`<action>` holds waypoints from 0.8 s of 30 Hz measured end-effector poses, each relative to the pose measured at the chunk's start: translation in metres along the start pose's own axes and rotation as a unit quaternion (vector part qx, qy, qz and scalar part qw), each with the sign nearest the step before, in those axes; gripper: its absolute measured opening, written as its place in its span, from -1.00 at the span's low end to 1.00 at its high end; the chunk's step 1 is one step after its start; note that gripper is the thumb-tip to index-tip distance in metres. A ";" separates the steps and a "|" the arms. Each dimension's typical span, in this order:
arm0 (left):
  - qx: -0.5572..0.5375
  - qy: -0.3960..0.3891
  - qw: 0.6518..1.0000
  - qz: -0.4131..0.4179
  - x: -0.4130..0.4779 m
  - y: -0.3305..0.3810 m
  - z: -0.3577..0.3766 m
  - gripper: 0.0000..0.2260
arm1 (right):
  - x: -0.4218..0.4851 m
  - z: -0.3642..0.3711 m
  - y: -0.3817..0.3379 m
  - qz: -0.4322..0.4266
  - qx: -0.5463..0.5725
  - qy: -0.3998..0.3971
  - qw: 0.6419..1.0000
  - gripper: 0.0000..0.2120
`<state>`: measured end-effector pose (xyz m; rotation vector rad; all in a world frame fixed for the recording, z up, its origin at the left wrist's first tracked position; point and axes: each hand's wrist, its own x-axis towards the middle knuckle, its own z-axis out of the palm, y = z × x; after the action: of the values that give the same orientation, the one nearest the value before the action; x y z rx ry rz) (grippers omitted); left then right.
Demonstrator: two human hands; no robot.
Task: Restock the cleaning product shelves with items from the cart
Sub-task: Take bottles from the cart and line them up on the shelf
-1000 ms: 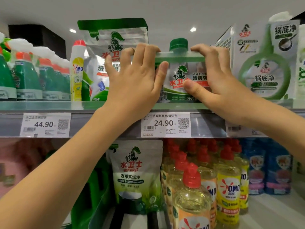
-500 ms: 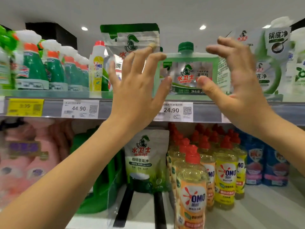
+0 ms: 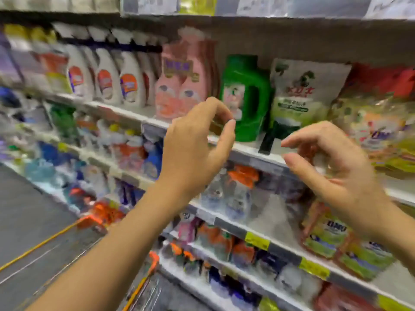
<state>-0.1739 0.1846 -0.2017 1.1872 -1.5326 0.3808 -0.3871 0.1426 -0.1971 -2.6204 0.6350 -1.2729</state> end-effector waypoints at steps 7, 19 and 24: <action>0.103 -0.013 0.961 -0.255 -0.150 -0.080 -0.107 -0.93 | -0.031 0.161 -0.048 0.053 0.215 -0.143 0.965 -0.79; 0.124 0.004 0.757 -0.642 -0.408 -0.174 -0.263 -0.85 | -0.099 0.466 -0.140 0.188 0.308 -0.500 0.787 -0.75; 0.079 -0.035 0.668 -0.739 -0.495 -0.204 -0.269 -0.96 | -0.153 0.568 -0.149 0.192 0.194 -0.635 0.723 -0.76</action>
<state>0.0892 0.5321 -0.6128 2.1586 -0.1707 -0.6665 0.0175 0.3206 -0.6133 -2.1002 0.4664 0.5532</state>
